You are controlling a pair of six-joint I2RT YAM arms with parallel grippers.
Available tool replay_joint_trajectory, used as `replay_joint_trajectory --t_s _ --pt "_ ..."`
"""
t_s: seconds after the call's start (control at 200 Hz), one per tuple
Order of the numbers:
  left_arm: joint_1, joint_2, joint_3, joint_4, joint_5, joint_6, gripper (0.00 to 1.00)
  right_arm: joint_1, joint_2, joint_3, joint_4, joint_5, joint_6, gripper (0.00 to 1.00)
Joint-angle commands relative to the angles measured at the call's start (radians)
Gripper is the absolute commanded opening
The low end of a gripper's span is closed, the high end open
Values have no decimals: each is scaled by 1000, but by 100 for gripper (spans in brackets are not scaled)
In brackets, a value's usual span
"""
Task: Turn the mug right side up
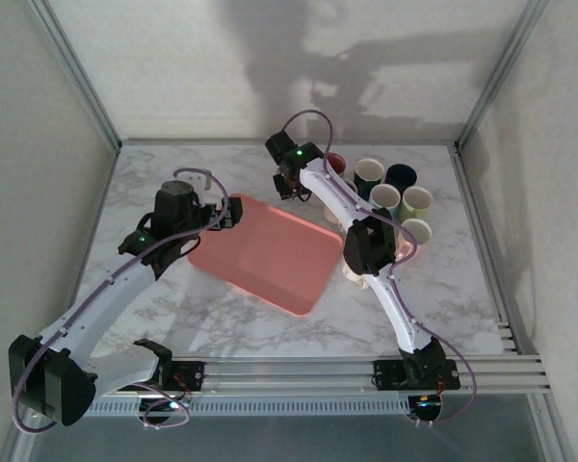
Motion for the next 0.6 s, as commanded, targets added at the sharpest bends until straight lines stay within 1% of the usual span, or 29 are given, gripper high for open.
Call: replay_joint_trajectory --t_s 0.0,0.08,0.155,0.215,0.416,0.596 --pt "12 -25 -4 -3 -8 -9 100 4 -104 -12 -13 1 16 43" --pt "11 -35 -4 -5 -8 -14 100 10 -166 -59 -10 -2 18 45" --pt "11 -43 -4 -9 -6 -18 99 12 -233 -118 -6 -33 21 46" --pt "13 -48 -1 -15 -6 -21 99 13 -303 -195 11 -53 24 48" --pt "14 -69 -18 -14 -19 -23 100 9 -555 -505 149 -113 -16 50" --pt "15 -85 -61 31 -24 -26 100 2 -720 -697 263 -164 -61 53"
